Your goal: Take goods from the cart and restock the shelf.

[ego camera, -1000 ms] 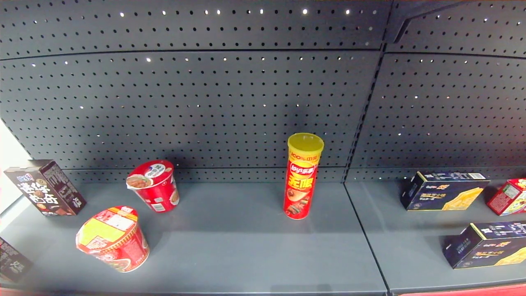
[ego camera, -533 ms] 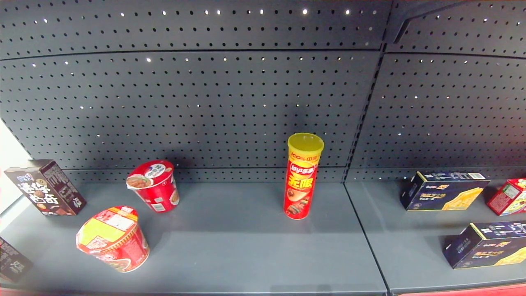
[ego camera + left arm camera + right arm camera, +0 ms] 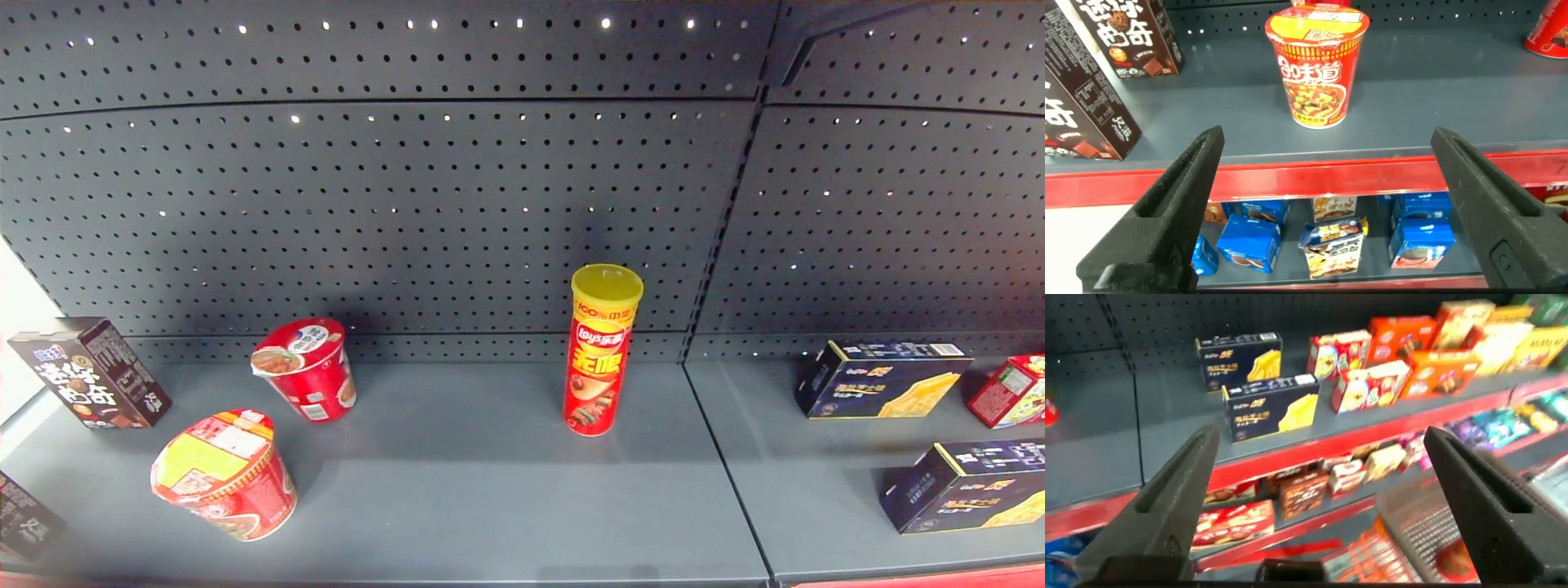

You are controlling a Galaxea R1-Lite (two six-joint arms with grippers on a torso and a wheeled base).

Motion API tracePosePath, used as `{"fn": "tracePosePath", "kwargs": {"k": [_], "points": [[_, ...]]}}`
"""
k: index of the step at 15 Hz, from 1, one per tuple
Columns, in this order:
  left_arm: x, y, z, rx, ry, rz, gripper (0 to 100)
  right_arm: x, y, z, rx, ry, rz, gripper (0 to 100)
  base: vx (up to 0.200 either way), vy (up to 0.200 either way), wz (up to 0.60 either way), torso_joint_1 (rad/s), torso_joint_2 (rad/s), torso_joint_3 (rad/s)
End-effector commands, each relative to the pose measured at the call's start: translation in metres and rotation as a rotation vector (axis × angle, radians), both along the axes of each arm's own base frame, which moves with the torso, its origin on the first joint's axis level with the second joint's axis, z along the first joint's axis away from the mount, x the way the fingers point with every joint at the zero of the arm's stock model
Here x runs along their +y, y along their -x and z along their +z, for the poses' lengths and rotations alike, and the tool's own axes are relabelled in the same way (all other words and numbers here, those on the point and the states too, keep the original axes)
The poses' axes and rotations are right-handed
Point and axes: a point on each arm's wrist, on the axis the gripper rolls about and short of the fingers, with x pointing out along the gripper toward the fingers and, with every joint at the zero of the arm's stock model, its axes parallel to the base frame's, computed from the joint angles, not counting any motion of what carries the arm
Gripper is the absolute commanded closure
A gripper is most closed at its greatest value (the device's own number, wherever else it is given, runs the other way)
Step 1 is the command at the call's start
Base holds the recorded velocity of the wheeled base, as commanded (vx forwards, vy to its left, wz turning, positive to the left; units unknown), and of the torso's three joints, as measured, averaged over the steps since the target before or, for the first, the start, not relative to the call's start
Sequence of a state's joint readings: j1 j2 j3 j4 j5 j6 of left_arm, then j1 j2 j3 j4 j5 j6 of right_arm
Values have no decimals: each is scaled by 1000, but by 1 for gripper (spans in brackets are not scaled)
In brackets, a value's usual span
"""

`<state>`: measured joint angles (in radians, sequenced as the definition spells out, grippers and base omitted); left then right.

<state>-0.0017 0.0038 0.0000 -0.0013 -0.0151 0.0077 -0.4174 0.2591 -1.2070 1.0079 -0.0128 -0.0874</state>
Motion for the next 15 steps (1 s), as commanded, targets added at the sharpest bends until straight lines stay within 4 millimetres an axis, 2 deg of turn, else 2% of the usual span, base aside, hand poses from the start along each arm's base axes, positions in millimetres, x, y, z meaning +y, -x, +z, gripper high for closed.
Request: {"fn": "tracePosePath", "kwargs": {"k": [1,3,6,12,15], "points": [[0,0,0,1,0,0,0,-2,-1,1,-6,-2,14,0,0,0,0,0,0,0],[0,0,0,1,0,0,0,-4,2,-1,-43,-81,18,0,0,0,0,0,0,0],[0,0,0,1,0,0,0,-5,-2,-6,-30,-97,17,0,0,0,0,0,0,0],[0,0,0,1,-28,-16,0,-6,-5,-32,7,-36,20,0,0,0,0,0,0,0],[0,0,0,0,-35,-20,0,-6,-6,-34,9,-35,15,0,0,0,0,0,0,0]]}}
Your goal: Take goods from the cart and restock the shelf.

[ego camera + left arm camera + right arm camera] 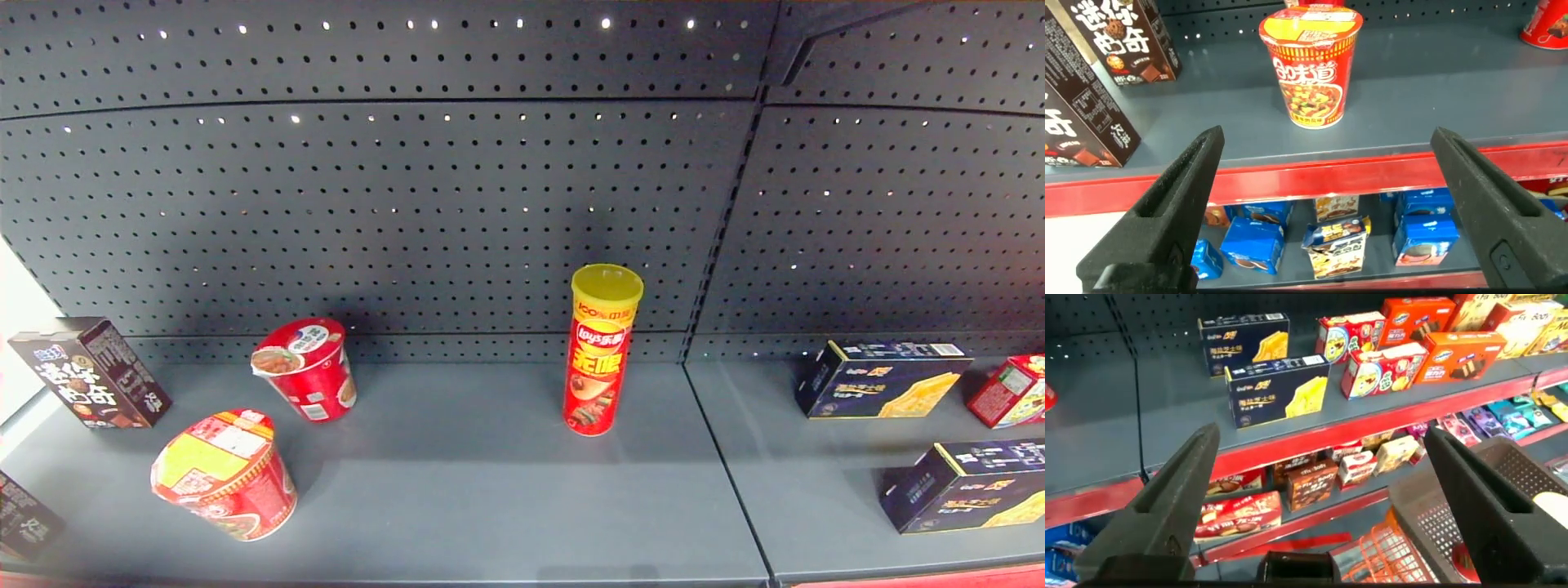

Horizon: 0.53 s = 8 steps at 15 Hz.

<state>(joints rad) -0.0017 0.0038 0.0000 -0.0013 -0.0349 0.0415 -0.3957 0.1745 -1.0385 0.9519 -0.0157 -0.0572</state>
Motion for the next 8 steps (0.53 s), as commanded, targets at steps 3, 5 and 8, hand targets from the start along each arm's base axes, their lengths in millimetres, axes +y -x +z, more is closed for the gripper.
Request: {"fn": "tracePosePath", "kwargs": {"k": [3,5,8], "points": [[0,0,0,1,11,4,0,0,0,-4,9,19,-1,0,-200,0,0,5,5,2],[0,0,0,1,11,4,0,0,-1,-4,13,19,-2,0,-200,0,0,-5,10,-2],[0,0,0,1,11,4,0,0,-1,-4,16,33,1,0,-200,0,0,-7,-1,7]]}}
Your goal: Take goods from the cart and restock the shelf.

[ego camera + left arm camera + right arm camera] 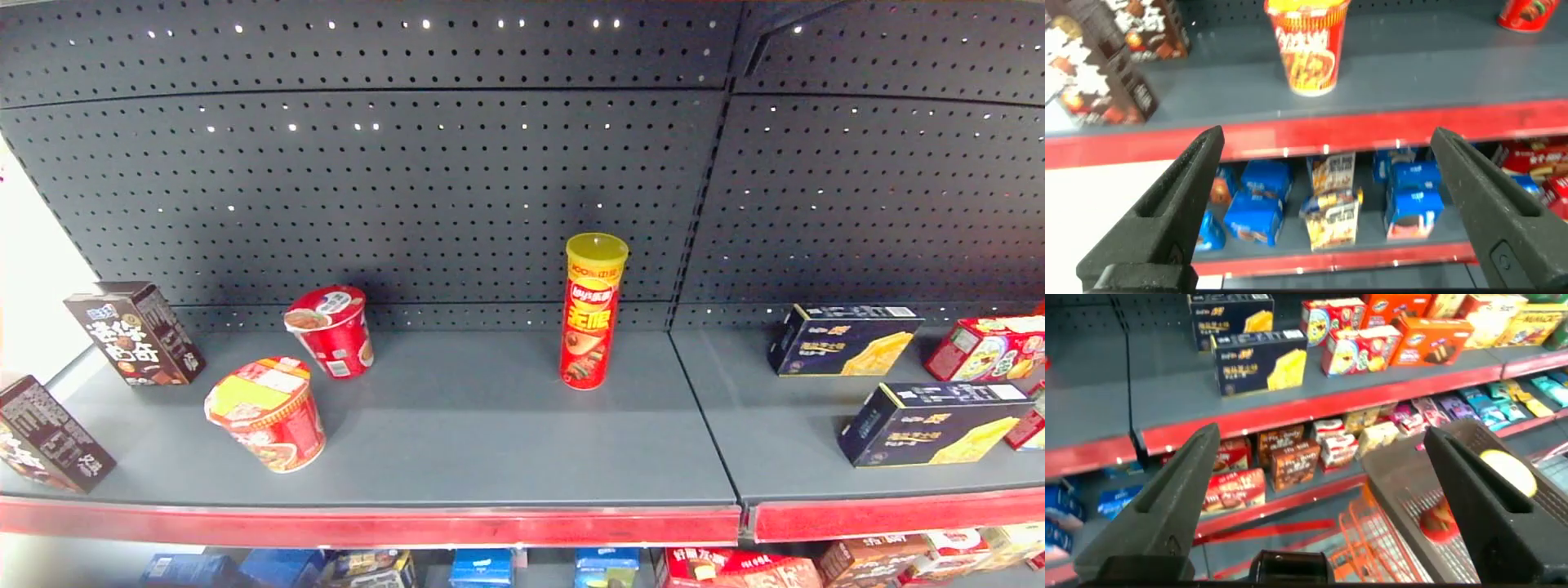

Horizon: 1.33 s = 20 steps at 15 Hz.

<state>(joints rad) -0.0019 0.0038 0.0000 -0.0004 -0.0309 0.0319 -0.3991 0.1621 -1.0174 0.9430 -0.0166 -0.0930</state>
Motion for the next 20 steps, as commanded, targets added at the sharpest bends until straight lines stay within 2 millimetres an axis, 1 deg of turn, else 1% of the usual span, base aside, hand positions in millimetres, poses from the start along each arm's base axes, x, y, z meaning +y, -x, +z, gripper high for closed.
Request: {"fn": "tracePosePath", "kwargs": {"k": [1,7,11,14,19,20], "points": [[0,0,0,0,1,1,0,0,0,0,0,0,5,0,-200,0,0,2,2,2],[0,0,0,0,0,1,0,0,0,-1,0,0,6,0,-200,0,-600,3,2,4],[0,0,0,0,1,1,0,0,0,-1,0,2,5,0,0,0,-600,2,0,4],[0,0,0,1,4,2,0,0,0,-1,8,18,6,0,0,0,0,0,0,0],[0,0,0,0,10,5,0,0,1,-1,4,22,8,0,200,0,0,-2,-1,7],[0,0,0,0,10,5,0,0,1,-1,4,22,8,0,0,0,0,0,0,0]]}}
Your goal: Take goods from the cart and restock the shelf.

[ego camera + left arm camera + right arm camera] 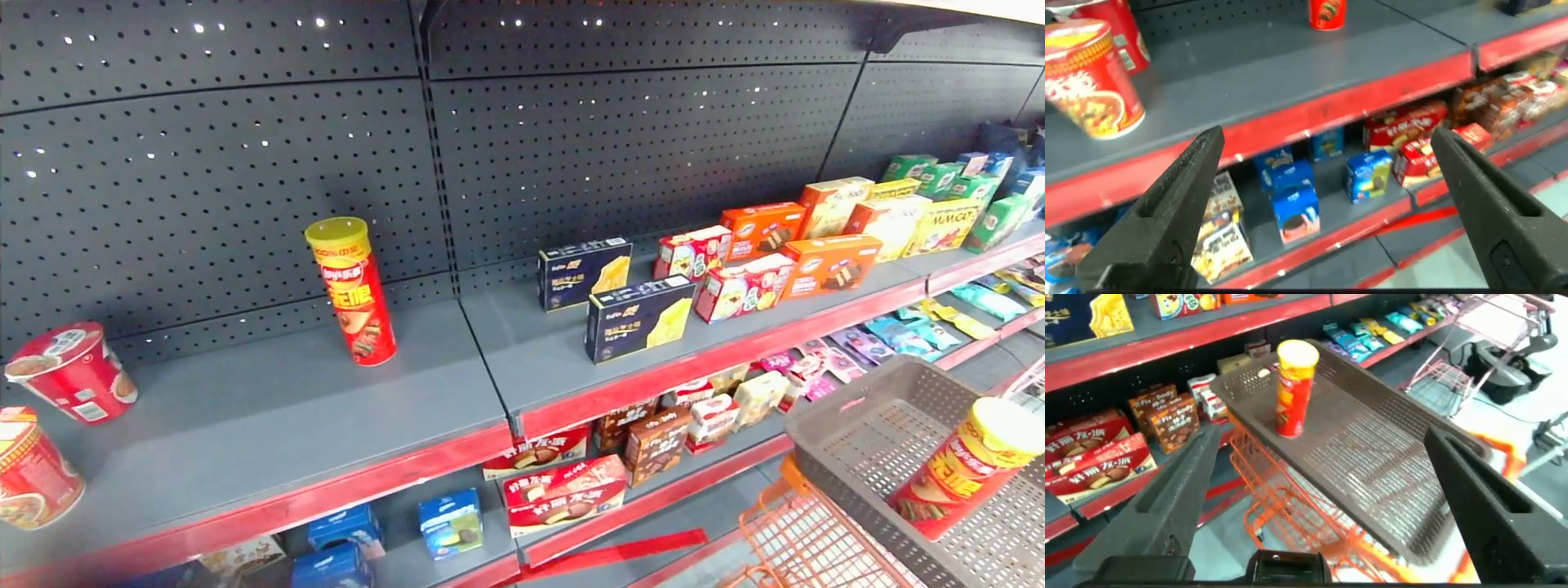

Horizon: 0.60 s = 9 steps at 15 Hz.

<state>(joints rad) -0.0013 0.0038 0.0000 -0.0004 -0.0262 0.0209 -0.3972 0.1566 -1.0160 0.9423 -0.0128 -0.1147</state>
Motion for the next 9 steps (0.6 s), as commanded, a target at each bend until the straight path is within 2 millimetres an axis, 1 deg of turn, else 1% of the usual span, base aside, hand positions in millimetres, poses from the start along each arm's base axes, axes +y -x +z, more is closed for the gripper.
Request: {"fn": "tracePosePath", "kwargs": {"k": [1,3,6,9], "points": [[0,0,0,0,-1,0,0,0,0,1,-1,1,4,0,0,0,-600,22,2,2],[0,0,0,0,-1,0,0,0,0,0,1,2,4,0,0,0,-600,10,12,2],[0,0,0,0,-1,0,0,0,0,1,-1,2,4,0,0,0,0,0,0,0],[0,0,0,0,1,0,0,0,0,1,-8,5,4,0,0,0,-600,1,-1,-1]]}}
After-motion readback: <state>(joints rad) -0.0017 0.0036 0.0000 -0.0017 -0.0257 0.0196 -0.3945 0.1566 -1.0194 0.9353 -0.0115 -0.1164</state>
